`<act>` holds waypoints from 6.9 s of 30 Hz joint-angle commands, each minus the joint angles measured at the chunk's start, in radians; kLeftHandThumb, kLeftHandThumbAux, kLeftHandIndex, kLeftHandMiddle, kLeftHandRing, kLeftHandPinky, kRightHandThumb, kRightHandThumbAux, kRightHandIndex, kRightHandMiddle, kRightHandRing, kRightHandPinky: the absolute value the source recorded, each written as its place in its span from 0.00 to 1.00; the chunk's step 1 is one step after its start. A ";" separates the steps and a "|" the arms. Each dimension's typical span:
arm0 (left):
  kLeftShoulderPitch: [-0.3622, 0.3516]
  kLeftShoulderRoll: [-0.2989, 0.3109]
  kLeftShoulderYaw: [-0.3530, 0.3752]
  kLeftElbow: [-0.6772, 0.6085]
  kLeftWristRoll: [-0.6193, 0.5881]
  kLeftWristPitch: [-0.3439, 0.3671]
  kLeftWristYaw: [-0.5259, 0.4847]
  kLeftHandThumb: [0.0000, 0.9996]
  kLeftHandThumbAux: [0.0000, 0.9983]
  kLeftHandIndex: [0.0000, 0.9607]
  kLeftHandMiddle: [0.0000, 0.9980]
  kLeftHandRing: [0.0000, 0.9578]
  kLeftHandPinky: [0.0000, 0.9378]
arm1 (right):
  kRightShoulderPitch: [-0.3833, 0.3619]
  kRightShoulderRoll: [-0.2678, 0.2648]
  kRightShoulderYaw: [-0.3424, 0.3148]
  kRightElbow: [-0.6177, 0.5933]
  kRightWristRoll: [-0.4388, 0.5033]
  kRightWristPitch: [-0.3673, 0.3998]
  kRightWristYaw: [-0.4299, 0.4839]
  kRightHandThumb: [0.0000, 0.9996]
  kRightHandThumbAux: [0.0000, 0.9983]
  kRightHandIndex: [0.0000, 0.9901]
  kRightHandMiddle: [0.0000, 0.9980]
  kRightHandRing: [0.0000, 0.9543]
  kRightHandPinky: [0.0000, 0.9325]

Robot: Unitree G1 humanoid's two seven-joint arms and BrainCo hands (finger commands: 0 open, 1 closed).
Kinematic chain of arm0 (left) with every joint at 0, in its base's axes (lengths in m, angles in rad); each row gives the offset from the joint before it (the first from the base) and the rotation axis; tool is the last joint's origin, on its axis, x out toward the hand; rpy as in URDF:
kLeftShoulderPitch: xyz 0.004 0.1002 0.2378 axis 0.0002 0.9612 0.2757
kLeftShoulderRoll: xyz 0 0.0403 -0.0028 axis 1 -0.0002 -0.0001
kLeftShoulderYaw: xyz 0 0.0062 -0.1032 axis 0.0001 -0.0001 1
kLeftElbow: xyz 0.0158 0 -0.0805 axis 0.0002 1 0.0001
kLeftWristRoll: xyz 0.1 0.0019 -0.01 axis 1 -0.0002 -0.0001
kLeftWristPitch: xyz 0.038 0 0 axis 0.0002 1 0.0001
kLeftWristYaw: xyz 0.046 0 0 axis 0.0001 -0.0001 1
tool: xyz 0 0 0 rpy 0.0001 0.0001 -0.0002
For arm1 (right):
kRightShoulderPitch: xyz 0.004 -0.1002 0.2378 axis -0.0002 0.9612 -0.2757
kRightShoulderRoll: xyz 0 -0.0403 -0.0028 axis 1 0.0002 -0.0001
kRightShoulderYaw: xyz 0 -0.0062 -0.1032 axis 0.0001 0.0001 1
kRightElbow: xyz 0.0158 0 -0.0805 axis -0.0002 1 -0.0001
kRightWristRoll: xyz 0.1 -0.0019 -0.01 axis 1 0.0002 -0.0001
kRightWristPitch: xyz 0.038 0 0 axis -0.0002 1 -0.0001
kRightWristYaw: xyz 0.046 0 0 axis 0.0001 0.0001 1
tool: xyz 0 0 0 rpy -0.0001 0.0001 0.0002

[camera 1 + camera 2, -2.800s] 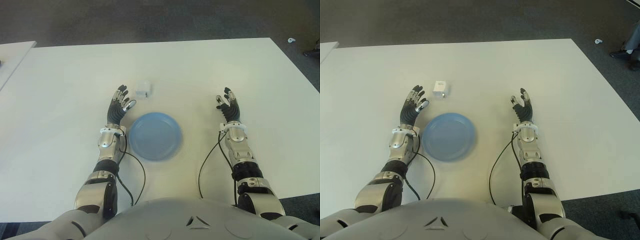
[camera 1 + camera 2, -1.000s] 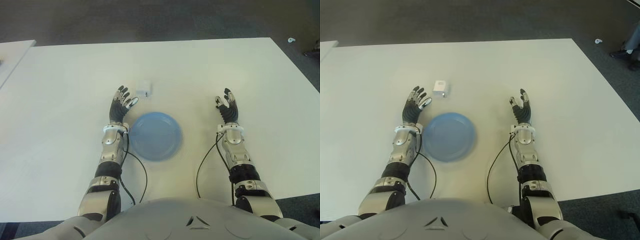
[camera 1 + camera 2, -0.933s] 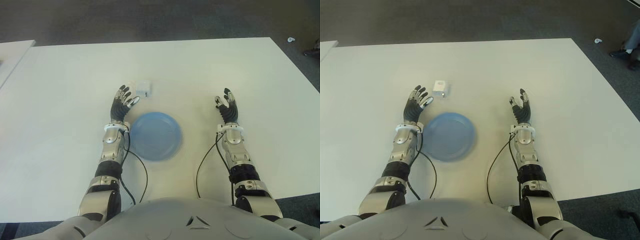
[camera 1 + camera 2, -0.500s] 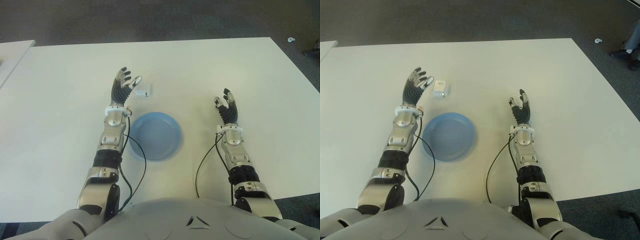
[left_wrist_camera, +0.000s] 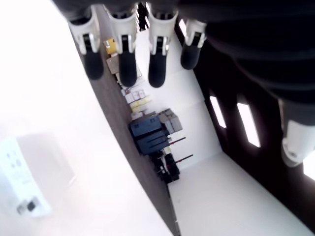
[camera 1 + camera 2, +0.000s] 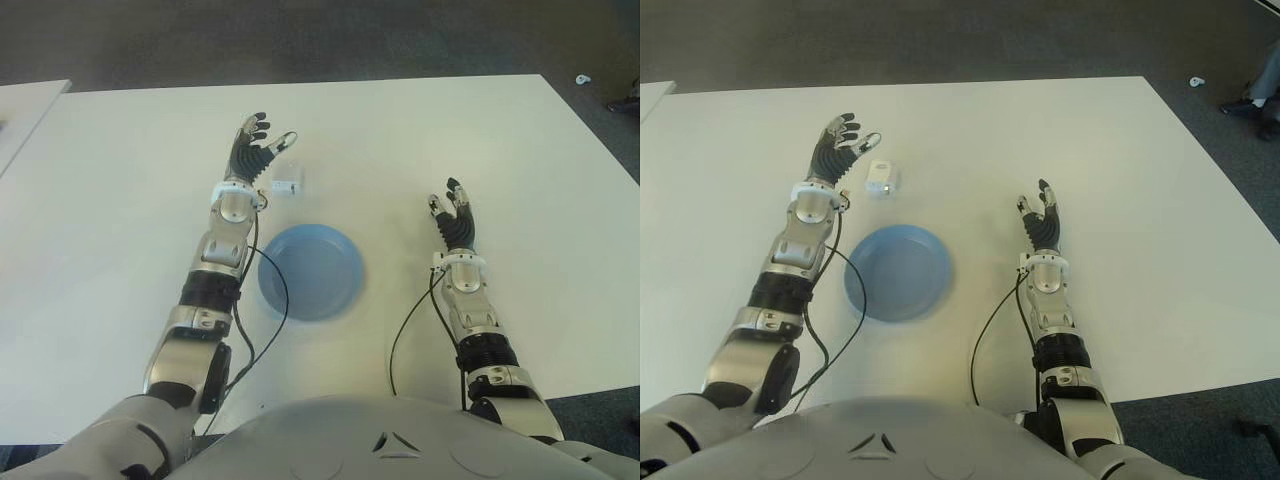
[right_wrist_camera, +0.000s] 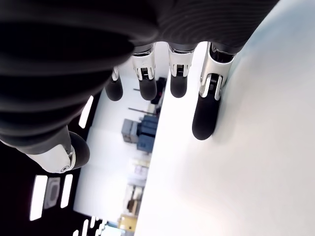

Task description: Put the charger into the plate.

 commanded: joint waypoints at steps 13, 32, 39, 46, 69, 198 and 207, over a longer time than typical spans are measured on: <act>-0.177 0.077 -0.267 0.300 0.284 -0.135 0.090 0.22 0.47 0.09 0.10 0.10 0.09 | 0.038 0.013 0.011 0.028 0.003 0.027 0.020 0.32 0.52 0.04 0.02 0.03 0.10; -0.398 0.170 -0.639 0.832 0.624 -0.576 0.272 0.00 0.67 0.00 0.00 0.00 0.00 | 0.041 0.013 0.007 0.008 0.017 0.040 0.031 0.24 0.58 0.02 0.01 0.02 0.07; -0.405 0.166 -0.633 0.877 0.594 -0.592 0.218 0.00 0.58 0.00 0.00 0.00 0.00 | 0.044 0.010 0.007 -0.007 0.021 0.052 0.035 0.19 0.59 0.00 0.00 0.01 0.07; -0.395 0.165 -0.600 0.883 0.545 -0.591 0.129 0.00 0.50 0.00 0.00 0.00 0.00 | 0.048 0.007 -0.002 -0.019 0.030 0.063 0.044 0.17 0.58 0.00 0.00 0.01 0.07; -0.342 0.197 -0.514 0.796 0.404 -0.571 -0.150 0.00 0.41 0.00 0.00 0.00 0.00 | 0.061 0.015 -0.032 -0.040 0.053 0.064 0.063 0.16 0.62 0.00 0.01 0.02 0.06; -0.041 0.442 -0.300 0.344 0.540 -0.651 0.150 0.34 0.39 0.00 0.00 0.00 0.00 | 0.053 0.013 -0.079 -0.066 0.075 0.120 0.102 0.05 0.59 0.00 0.03 0.02 0.02; -0.151 0.392 -0.379 0.552 0.564 -0.657 0.209 0.35 0.30 0.00 0.00 0.00 0.00 | 0.059 0.013 -0.077 -0.070 0.073 0.113 0.102 0.04 0.61 0.00 0.03 0.02 0.02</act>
